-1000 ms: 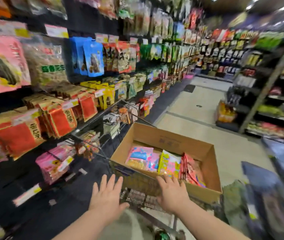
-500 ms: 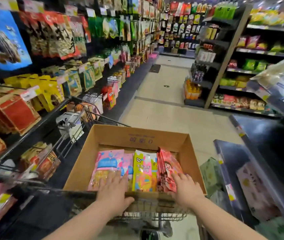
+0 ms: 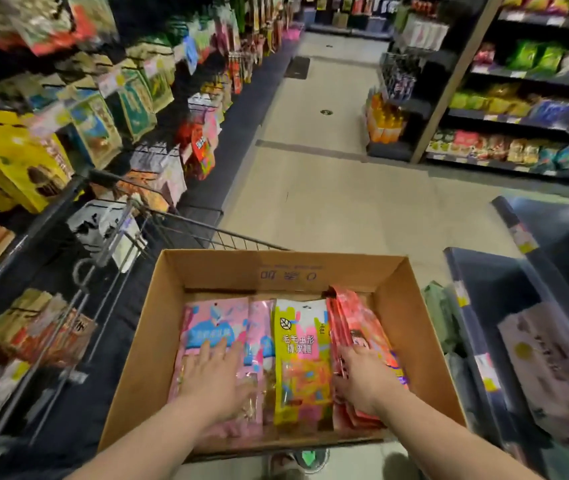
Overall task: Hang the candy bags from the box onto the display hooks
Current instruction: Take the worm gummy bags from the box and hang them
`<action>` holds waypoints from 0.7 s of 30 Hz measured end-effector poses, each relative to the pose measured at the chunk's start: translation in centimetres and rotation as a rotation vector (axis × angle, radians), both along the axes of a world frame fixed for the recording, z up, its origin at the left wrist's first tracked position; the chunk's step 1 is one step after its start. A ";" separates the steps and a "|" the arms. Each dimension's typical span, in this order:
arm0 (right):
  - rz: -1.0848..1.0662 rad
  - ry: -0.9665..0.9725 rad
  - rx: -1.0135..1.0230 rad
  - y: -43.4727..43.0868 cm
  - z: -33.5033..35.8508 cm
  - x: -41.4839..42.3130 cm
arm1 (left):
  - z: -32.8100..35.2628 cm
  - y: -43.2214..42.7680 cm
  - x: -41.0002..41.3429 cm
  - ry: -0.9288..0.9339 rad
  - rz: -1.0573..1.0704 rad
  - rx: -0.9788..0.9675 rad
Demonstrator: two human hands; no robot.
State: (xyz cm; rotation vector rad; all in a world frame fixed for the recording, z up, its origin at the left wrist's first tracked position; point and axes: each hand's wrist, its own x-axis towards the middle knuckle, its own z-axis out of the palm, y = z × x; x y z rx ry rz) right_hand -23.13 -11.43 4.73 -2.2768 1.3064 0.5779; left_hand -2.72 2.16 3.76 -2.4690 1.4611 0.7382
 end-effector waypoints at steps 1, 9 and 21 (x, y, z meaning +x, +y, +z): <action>0.008 0.002 0.021 -0.6 -0.8 1.0 | -0.5 -0.2 0.6 0.002 0.020 0.018; 0.024 0.043 0.225 -3.7 -8.2 6.9 | -5.7 -1.4 4.8 0.055 0.208 0.164; -0.220 0.095 0.349 -4.7 -14.9 8.1 | -11.8 -4.4 6.0 0.173 0.356 0.249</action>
